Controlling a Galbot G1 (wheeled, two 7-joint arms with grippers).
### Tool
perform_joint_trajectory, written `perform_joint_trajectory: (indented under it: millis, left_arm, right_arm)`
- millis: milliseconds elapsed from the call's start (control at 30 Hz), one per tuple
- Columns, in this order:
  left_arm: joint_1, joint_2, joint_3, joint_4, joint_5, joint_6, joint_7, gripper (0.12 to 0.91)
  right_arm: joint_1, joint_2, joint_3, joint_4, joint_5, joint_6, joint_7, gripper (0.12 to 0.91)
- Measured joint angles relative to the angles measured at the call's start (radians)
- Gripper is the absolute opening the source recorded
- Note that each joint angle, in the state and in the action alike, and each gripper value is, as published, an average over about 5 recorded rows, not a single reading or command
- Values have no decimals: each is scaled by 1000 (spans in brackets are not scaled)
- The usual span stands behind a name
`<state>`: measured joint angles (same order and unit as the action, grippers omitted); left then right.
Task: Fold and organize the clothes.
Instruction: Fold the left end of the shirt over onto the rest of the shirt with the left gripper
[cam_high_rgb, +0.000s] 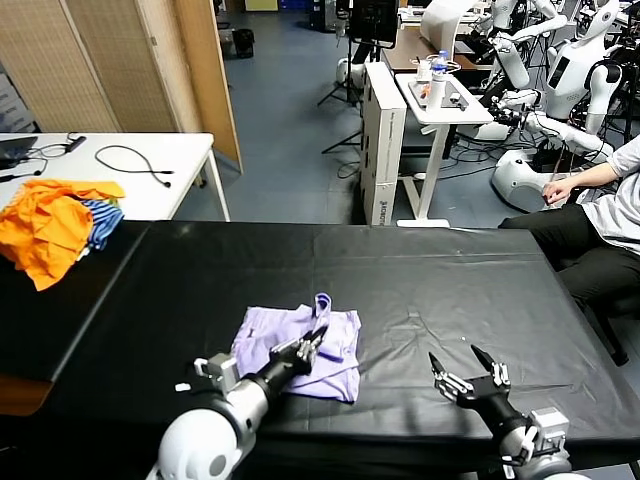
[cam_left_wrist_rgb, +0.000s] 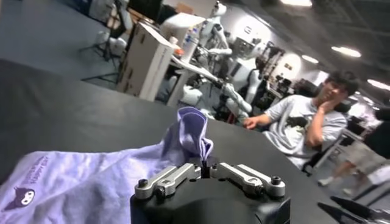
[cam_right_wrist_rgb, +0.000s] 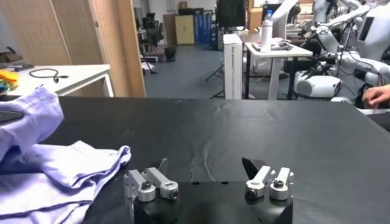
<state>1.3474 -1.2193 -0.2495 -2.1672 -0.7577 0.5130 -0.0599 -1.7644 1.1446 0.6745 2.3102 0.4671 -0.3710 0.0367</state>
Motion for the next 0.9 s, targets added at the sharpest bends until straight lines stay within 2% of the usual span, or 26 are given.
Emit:
perform_joint_trajectory:
  millis: [267,367,600,700,800,900]
  left_arm:
    - [7,-17,39,30,78,-2,4,186]
    - [24,-23,52,25,101,-7,4,293]
    - [43,-13,35,-12,92,-19,7,734]
    - [43,4,-2,-37,110,-37,16,864]
    - [39,28,-52,-51,143,-55,19,901]
    - [39,56,-104,-48,185,-70,17,906]
  right_arm:
    - [15,-23,-5,1,1,-15,-13,907]
    - [28,-39,-15,5,6,-26,-27,907]
    - [73,-107,-60,-2,24,-24,-103,907]
    - [114,-150,-105,-12,42,-30,-106,907]
    - [181,-193,-167,-34,58,-38,-90,907]
    - [272,-225,-245,-70,98,-57,-48,907]
